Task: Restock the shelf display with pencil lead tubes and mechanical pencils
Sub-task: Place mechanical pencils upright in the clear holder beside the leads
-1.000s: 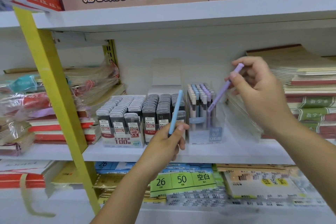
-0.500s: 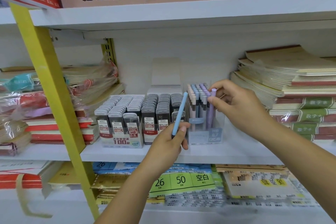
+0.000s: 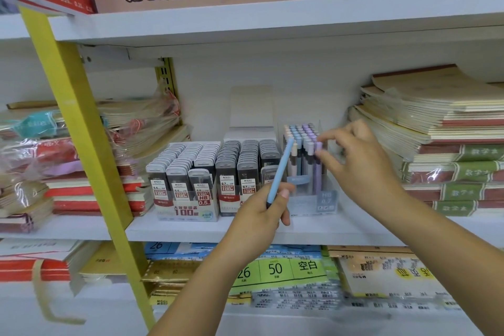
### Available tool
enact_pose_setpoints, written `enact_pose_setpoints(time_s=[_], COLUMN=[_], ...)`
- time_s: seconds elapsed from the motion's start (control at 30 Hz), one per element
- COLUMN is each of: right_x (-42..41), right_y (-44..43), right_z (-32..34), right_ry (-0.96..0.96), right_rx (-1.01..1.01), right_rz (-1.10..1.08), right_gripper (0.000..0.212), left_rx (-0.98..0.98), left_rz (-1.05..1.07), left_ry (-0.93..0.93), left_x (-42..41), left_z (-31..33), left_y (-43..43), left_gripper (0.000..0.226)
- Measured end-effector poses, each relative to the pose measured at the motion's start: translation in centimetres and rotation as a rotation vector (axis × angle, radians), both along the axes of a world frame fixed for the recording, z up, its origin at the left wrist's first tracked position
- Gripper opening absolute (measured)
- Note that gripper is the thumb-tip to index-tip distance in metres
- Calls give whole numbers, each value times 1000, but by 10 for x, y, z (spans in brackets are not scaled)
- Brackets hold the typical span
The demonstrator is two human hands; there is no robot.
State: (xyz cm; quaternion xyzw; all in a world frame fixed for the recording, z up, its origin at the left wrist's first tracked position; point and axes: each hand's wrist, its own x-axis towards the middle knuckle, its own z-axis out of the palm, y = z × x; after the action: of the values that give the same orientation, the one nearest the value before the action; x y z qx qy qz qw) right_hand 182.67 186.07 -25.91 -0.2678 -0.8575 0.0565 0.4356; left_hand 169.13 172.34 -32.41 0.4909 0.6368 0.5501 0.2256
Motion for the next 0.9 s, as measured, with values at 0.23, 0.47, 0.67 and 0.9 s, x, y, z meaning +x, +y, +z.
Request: enact_pose_setpoints(time_s=[0.23,0.47,0.67,0.9], right_x=[-8,14,16,10], right_y=[-40,-23,-28,-45], right_z=[10,40,22,14], right_ry=[279,542,432,-121], right_rx=[-660,-521,-716,56], right_rz=[602,599,594,380], right_gripper=[27,17,18,19], left_rx=[21,324,378,277], left_rz=[-7,211,150,219], left_ry=[112,134,-139,274], left_x=[10,6,-1,-9], left_z=[10,24,35,46], left_y=[3,-5,-17,-27], left_gripper=[18,22,21,31])
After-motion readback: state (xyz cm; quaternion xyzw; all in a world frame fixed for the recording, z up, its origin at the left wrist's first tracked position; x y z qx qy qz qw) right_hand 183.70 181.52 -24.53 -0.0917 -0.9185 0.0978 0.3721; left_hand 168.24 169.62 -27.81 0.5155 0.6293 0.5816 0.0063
